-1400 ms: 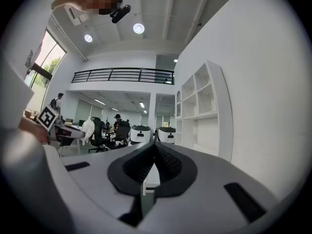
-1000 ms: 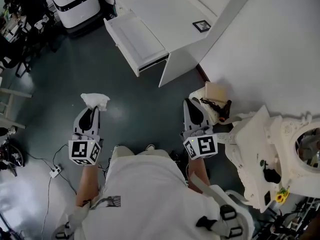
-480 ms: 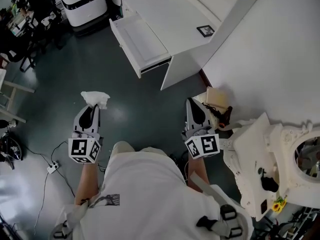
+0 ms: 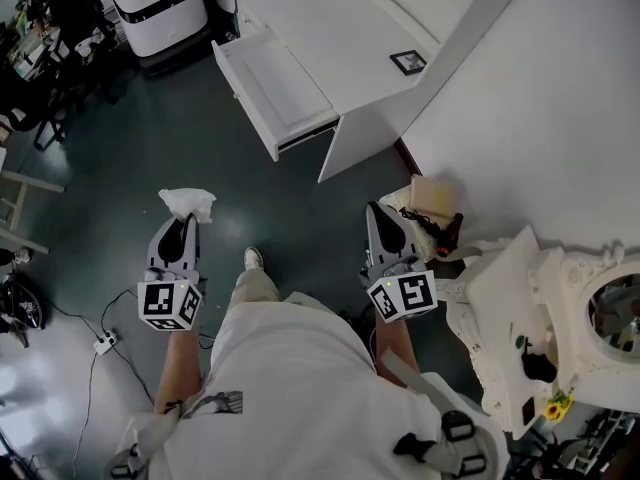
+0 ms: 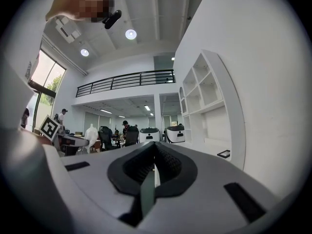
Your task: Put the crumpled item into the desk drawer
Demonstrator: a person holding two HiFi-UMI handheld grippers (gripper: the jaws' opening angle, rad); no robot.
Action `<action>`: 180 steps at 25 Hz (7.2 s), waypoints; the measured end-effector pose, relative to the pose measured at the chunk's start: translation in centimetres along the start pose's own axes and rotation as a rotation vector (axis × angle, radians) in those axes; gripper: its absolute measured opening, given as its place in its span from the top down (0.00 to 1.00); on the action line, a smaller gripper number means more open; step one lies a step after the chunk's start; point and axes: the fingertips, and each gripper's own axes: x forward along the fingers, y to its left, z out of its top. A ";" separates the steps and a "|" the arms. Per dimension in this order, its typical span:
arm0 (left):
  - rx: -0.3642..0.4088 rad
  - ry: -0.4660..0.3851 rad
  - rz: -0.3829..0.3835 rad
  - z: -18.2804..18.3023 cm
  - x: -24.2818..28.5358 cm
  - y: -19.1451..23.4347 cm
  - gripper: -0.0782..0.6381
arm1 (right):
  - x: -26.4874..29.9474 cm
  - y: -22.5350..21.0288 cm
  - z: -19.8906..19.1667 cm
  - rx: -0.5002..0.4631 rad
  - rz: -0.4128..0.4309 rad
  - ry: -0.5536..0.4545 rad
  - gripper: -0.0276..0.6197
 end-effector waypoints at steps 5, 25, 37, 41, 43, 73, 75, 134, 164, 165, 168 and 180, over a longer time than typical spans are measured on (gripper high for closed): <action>-0.029 0.020 -0.037 -1.2 4.1 1.3 0.80 | 2.2 -1.6 -1.2 0.003 -0.044 0.037 0.94; -0.033 0.035 -0.214 0.9 30.8 16.8 0.80 | 32.6 -2.1 -0.4 0.006 -0.060 0.128 0.94; -0.149 0.092 -0.332 -3.1 38.8 17.5 0.80 | 37.6 -1.1 0.9 -0.038 -0.074 0.205 0.94; -0.132 0.117 -0.356 -3.3 40.0 17.3 0.80 | 38.8 -1.6 1.2 -0.021 -0.084 0.172 0.94; -0.126 0.141 -0.363 -3.8 40.4 17.1 0.80 | 39.0 -2.1 1.1 -0.006 -0.090 0.155 0.94; -0.085 0.410 -0.284 -7.7 51.3 7.3 0.80 | 46.2 -18.3 -2.1 0.148 0.116 0.127 0.94; -0.086 0.456 -0.288 -8.8 52.2 6.9 0.80 | 46.7 -19.0 -2.7 0.158 0.134 0.134 0.94; -0.425 0.850 0.021 -30.2 69.5 6.1 0.80 | 46.1 -28.4 -11.9 0.232 0.220 0.329 0.94; -0.403 0.871 0.029 -32.0 69.6 7.8 0.75 | 45.3 -27.0 -12.0 0.224 0.142 0.332 0.94; -0.397 0.859 0.025 -31.7 69.7 7.8 0.75 | 45.3 -26.9 -11.9 0.224 0.142 0.329 0.94; -0.374 0.826 0.012 -30.7 69.8 8.0 0.72 | 45.6 -26.4 -11.5 0.222 0.143 0.319 0.94; -0.431 0.692 -0.058 -25.9 69.1 7.6 0.64 | 46.7 -22.6 -9.2 0.197 0.169 0.261 0.94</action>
